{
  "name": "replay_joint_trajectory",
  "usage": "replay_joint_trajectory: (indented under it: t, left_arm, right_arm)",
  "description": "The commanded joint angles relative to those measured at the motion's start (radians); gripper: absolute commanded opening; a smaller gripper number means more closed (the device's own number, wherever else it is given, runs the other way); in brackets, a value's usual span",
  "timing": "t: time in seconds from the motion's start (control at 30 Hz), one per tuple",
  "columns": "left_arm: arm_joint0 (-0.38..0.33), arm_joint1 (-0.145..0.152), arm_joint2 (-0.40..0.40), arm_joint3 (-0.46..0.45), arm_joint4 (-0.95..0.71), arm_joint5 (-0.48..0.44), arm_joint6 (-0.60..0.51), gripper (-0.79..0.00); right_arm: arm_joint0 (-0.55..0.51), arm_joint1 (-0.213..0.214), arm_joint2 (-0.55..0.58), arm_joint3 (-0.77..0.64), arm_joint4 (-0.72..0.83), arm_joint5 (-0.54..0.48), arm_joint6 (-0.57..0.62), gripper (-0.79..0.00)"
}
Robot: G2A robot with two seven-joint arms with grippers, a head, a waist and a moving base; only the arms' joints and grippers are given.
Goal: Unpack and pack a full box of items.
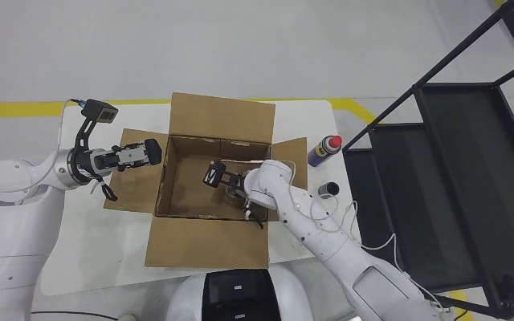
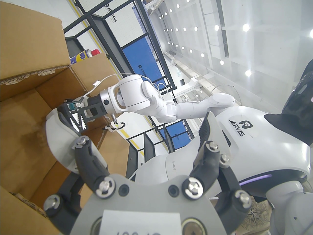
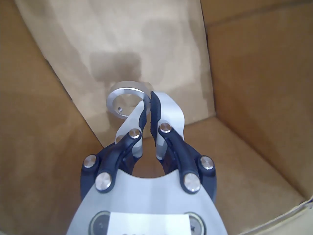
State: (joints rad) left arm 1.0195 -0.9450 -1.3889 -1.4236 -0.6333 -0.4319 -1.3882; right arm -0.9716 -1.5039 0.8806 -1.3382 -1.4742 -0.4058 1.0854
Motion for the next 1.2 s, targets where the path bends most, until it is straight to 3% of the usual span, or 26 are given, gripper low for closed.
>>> replay_joint_trajectory:
  t: [0.0, 0.5, 0.63, 0.77, 0.97, 1.1, 1.17]
  left_arm:
    - [0.0, 0.0, 0.0, 0.0, 0.0, 0.0, 0.0, 0.0]
    - [0.0, 0.0, 0.0, 0.0, 0.0, 0.0, 0.0, 0.0]
    - [0.0, 0.0, 0.0, 0.0, 0.0, 0.0, 0.0, 0.0]
    - [0.0, 0.0, 0.0, 0.0, 0.0, 0.0, 0.0, 0.0]
    - [0.0, 0.0, 0.0, 0.0, 0.0, 0.0, 0.0, 0.0]
    - [0.0, 0.0, 0.0, 0.0, 0.0, 0.0, 0.0, 0.0]
    - [0.0, 0.0, 0.0, 0.0, 0.0, 0.0, 0.0, 0.0]
  right_arm:
    - [0.022, -0.008, -0.017, 0.027, -0.001, 0.027, 0.027, -0.785]
    - [0.198, -0.097, -0.166, 0.329, 0.095, 0.087, -0.009, -0.785]
    - [0.222, -0.114, -0.183, 0.383, 0.116, 0.09, -0.03, -0.582]
    - [0.235, -0.124, -0.191, 0.418, 0.131, 0.081, -0.043, -0.508]
    - [0.248, -0.135, -0.197, 0.457, 0.145, 0.075, -0.065, -0.514]
    - [0.254, -0.14, -0.2, 0.476, 0.148, 0.069, -0.076, -0.64]
    - [0.257, -0.143, -0.201, 0.482, 0.151, 0.067, -0.08, -0.662]
